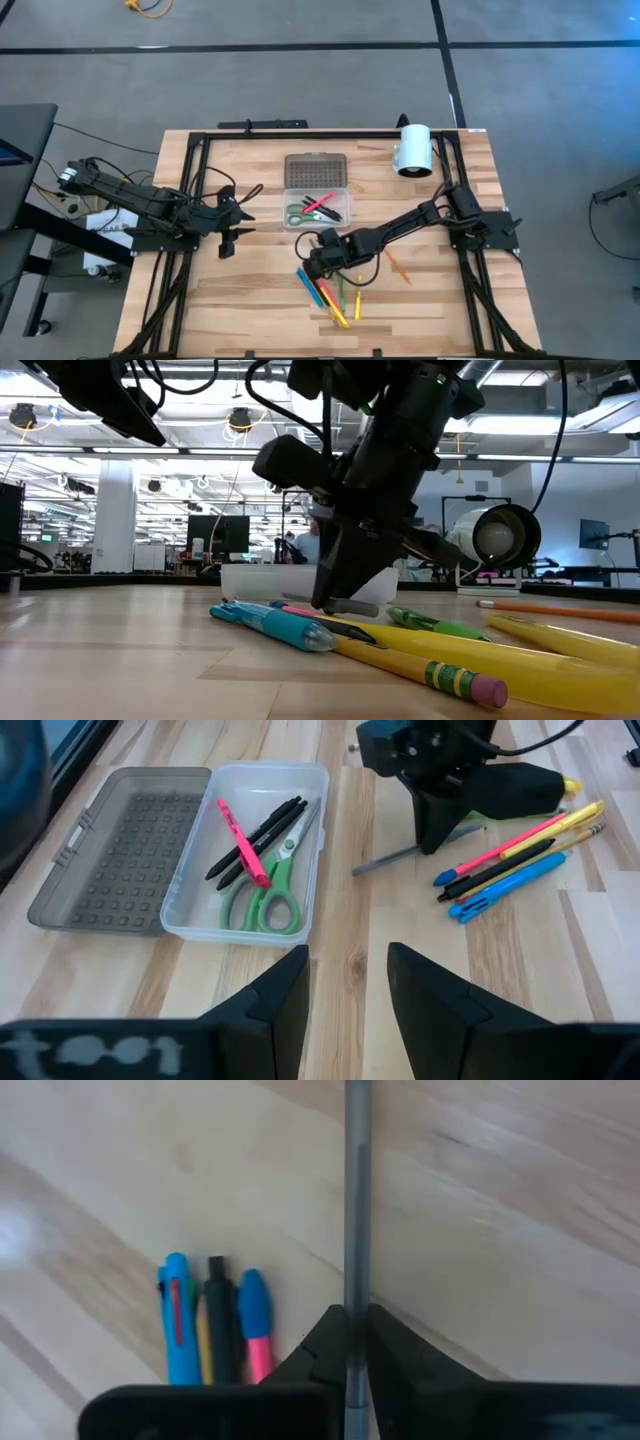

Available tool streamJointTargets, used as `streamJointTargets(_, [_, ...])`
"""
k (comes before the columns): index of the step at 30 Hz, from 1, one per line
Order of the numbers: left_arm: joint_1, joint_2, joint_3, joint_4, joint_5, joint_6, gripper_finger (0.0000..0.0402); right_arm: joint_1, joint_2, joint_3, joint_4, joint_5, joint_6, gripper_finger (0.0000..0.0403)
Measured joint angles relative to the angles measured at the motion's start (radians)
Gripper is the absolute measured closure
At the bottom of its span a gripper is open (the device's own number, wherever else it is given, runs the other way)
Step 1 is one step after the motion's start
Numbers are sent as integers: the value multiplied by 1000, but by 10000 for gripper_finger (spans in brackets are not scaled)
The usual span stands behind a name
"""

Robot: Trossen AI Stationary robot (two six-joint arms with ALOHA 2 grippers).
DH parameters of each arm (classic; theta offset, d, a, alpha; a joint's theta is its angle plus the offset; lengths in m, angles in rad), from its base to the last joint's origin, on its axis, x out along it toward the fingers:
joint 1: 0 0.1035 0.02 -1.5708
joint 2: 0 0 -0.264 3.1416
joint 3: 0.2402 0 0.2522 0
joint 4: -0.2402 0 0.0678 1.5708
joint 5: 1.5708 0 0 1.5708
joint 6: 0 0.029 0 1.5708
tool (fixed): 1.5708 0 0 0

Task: Pick & place school supplies into a supply box
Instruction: Put the gray pen into the supply box

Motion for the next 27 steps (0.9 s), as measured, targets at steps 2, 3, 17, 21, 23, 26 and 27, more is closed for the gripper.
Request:
streamJointTargets(2, [0, 0, 0, 0, -5, 1, 274, 0, 3, 9, 8, -4, -15, 397])
streamJointTargets(3, [0, 0, 0, 0, -7, 1, 274, -1, 3, 12, 8, -6, -18, 397])
streamJointTargets(17, [0, 0, 0, 0, -8, 13, 274, 0, -11, 16, 30, -4, -51, 396])
streamJointTargets(21, [0, 0, 0, 0, -8, 21, 274, 0, -30, 16, 40, -2, -78, 390])
streamJointTargets(23, [0, 0, 0, 0, -9, 24, 274, 0, -41, 27, 49, 3, -91, 389])
streamJointTargets(26, [0, 0, 0, 0, -13, 26, 274, -5, -74, 27, 18, 7, -130, 393])
streamJointTargets(27, [0, 0, 0, 0, -13, 26, 274, -9, -81, 32, 30, 10, -138, 394])
